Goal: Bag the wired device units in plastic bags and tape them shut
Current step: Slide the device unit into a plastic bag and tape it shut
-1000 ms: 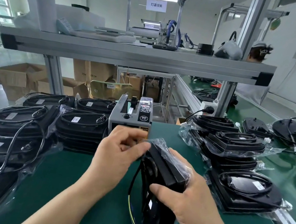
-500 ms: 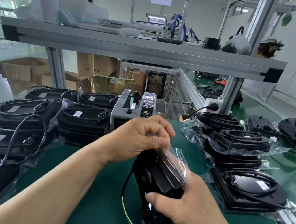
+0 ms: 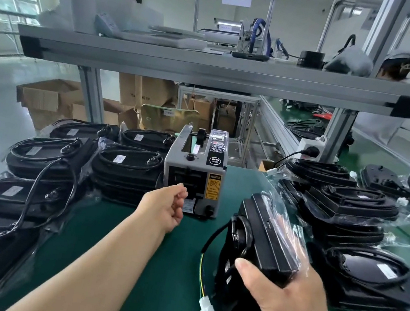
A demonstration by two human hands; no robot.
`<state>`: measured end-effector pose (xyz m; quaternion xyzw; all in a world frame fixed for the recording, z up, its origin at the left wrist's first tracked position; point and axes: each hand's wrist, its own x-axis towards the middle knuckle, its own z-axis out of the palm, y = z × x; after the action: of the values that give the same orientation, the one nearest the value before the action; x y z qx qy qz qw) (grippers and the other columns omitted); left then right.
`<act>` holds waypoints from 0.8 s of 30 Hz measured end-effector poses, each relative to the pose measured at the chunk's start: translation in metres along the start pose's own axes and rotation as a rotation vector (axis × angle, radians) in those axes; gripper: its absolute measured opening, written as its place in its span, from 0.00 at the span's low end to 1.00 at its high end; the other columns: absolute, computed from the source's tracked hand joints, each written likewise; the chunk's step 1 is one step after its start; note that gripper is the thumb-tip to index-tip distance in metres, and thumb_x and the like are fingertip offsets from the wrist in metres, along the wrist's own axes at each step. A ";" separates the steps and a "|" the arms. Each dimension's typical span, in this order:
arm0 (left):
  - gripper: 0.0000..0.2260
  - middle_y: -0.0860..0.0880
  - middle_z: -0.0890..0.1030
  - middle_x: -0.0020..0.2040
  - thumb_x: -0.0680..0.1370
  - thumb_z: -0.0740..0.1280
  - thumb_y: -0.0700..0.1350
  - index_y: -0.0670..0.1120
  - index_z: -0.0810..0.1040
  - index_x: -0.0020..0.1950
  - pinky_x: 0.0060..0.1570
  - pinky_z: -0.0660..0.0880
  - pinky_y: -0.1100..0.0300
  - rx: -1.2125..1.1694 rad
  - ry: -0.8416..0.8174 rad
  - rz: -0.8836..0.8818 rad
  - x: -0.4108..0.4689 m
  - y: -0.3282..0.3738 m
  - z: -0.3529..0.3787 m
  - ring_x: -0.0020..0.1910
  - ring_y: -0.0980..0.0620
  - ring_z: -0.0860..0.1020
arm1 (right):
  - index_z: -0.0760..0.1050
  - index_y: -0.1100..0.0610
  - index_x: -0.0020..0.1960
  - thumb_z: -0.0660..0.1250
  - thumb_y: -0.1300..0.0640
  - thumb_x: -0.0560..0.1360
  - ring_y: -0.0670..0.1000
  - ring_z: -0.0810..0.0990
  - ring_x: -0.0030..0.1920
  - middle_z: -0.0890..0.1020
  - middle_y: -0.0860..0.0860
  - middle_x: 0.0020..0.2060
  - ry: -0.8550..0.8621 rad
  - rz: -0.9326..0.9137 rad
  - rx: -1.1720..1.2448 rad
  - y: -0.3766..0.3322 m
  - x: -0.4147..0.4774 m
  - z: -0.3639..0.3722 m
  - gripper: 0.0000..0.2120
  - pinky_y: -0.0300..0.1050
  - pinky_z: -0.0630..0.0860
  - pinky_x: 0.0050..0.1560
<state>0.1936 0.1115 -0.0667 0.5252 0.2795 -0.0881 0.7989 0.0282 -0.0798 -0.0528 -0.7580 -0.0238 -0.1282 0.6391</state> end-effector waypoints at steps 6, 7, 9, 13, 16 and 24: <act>0.11 0.56 0.72 0.22 0.79 0.70 0.48 0.48 0.75 0.39 0.28 0.63 0.68 -0.102 0.054 -0.037 0.009 0.005 0.014 0.17 0.62 0.69 | 0.78 0.30 0.50 0.80 0.60 0.65 0.37 0.82 0.41 0.86 0.42 0.38 -0.023 -0.020 -0.009 -0.001 0.000 -0.006 0.27 0.21 0.70 0.37; 0.08 0.55 0.73 0.24 0.78 0.71 0.48 0.48 0.76 0.42 0.26 0.64 0.68 -0.117 0.074 -0.037 0.009 0.005 0.016 0.18 0.61 0.70 | 0.78 0.30 0.50 0.80 0.60 0.65 0.37 0.82 0.41 0.86 0.41 0.39 -0.032 -0.023 -0.008 -0.001 0.000 -0.006 0.27 0.21 0.70 0.38; 0.05 0.54 0.75 0.29 0.78 0.71 0.46 0.48 0.77 0.49 0.24 0.65 0.67 -0.152 0.096 -0.029 0.011 0.006 0.020 0.19 0.61 0.71 | 0.76 0.28 0.52 0.80 0.60 0.65 0.37 0.82 0.44 0.86 0.40 0.41 -0.049 -0.041 -0.014 0.000 0.000 -0.005 0.29 0.21 0.71 0.40; 0.04 0.53 0.75 0.28 0.78 0.69 0.41 0.46 0.75 0.50 0.19 0.63 0.69 -0.214 0.146 0.012 0.016 0.009 0.027 0.17 0.60 0.70 | 0.75 0.28 0.55 0.79 0.59 0.66 0.38 0.82 0.47 0.85 0.39 0.44 -0.058 -0.076 -0.042 0.002 -0.002 -0.003 0.30 0.27 0.75 0.43; 0.07 0.54 0.73 0.22 0.77 0.68 0.39 0.46 0.73 0.41 0.19 0.63 0.68 -0.223 0.175 0.103 0.009 0.009 0.023 0.17 0.61 0.70 | 0.76 0.31 0.56 0.79 0.60 0.65 0.36 0.81 0.49 0.85 0.36 0.45 -0.064 -0.107 -0.052 0.002 -0.005 -0.001 0.30 0.21 0.70 0.45; 0.07 0.52 0.74 0.31 0.69 0.76 0.45 0.49 0.79 0.35 0.30 0.72 0.65 0.129 -0.568 0.299 -0.109 0.001 -0.013 0.27 0.57 0.72 | 0.72 0.26 0.59 0.80 0.64 0.65 0.26 0.77 0.50 0.81 0.25 0.48 -0.114 -0.166 -0.080 -0.001 -0.006 -0.004 0.38 0.16 0.66 0.45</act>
<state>0.0997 0.1071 -0.0109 0.5646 -0.0412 -0.1304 0.8140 0.0218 -0.0827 -0.0528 -0.7845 -0.1176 -0.1383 0.5930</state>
